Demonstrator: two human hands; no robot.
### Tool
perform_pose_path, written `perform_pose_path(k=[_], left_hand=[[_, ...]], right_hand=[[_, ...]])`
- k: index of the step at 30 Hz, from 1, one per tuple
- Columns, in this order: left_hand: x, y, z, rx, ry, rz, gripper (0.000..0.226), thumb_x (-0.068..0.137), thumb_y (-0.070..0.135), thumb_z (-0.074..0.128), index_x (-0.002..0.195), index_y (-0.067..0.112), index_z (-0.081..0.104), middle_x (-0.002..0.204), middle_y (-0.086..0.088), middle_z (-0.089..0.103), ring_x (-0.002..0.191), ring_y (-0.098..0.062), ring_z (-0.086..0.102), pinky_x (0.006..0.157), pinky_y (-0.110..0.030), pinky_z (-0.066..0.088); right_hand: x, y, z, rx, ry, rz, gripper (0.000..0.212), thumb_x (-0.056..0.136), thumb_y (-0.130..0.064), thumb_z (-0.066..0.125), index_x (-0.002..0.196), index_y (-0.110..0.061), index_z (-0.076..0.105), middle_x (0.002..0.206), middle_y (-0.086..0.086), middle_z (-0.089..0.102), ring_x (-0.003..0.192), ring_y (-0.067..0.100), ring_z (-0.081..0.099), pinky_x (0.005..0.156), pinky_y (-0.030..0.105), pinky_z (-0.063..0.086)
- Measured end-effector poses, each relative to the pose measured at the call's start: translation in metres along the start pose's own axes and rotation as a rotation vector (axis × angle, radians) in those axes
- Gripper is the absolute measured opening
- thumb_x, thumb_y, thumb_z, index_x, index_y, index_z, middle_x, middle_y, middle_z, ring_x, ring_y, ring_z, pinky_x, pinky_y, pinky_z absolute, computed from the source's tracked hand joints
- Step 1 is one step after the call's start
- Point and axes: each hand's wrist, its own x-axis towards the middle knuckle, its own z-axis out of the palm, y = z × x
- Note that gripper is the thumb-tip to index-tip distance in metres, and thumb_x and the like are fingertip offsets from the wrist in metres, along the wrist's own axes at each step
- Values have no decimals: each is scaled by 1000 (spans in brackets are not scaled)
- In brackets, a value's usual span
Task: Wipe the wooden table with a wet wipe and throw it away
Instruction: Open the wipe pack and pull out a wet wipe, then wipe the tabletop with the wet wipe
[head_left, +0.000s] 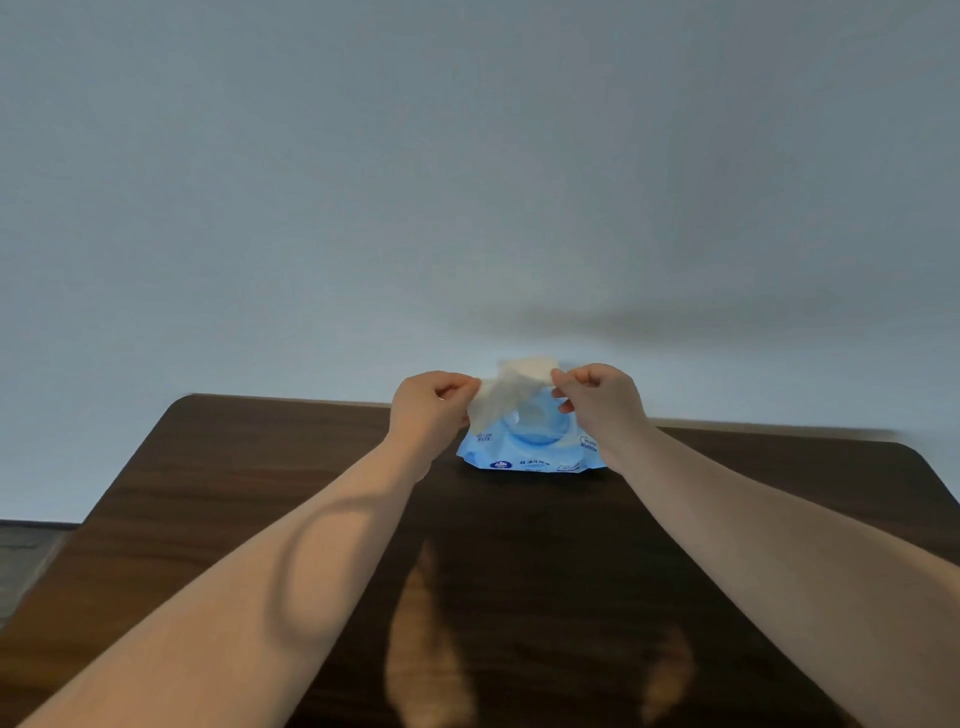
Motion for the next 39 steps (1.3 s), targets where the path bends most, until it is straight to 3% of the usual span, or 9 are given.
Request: perform_pose_path(k=[6,10,14,18,20,25,31,34,39], left_hand=[[-4,-7,-24,-79,76,-69,11,89,11,65,95,4,70,75,-4,67,70,-14,64,77,-30,58],[-4,-13,-40,-25,90,-86,6,90,17,62,89,15,68,85,-3,69,88,-22,66,86,-36,55],[-1,-15,-61,-76,128,-147,11,93,19,56,91,11,62,85,-4,62,87,-22,62,90,-39,53],[-5,-20,-82,84,143,-54,10,92,19,55,90,12,63,82,-2,60,76,-15,55,71,-27,48],[-6,-25,-92,88,213,-25,8,91,17,58,88,13,65,81,-2,62,76,-14,56,73,-28,48],[-8,-38,-114,-44,272,-114,11,94,18,56,101,12,63,93,-4,65,90,-20,65,84,-38,57],[-14,-53,-137,-408,193,-273,18,102,15,39,104,8,54,109,-12,61,102,-28,64,84,-41,57],[-18,-69,-144,-537,207,-338,20,103,15,36,118,9,48,117,-13,56,103,-28,64,87,-45,56],[-26,-103,-151,-727,328,-483,19,101,15,39,119,14,45,112,-12,59,101,-25,64,85,-41,56]], right_hand=[[-4,3,18,-74,6,28,5,91,-17,55,94,-14,55,83,4,63,63,13,54,52,25,37],[-9,-1,35,-267,-65,-124,28,91,-3,37,107,-18,54,83,0,53,64,13,48,51,24,36],[-14,-8,60,-349,-131,-241,29,89,-1,42,109,-13,58,103,6,59,91,19,53,74,27,41],[-19,-14,83,-505,-246,-456,45,82,0,58,125,-14,54,120,6,58,109,22,51,88,29,42],[-21,-16,97,-581,-286,-533,45,83,-6,61,125,-17,55,126,4,55,116,22,49,94,32,39],[-39,-14,130,-693,-465,-560,31,85,-30,66,114,-19,60,115,0,59,102,18,56,86,27,44],[-50,-7,165,-602,-400,-594,33,98,-25,44,126,-14,58,127,3,61,117,21,53,94,29,39],[-54,2,181,-740,-561,-623,39,96,-32,50,133,-19,51,135,1,55,121,22,52,99,35,41],[-61,30,204,-1036,-716,-802,36,96,-17,45,131,-20,54,147,-2,42,136,17,37,107,34,35]])
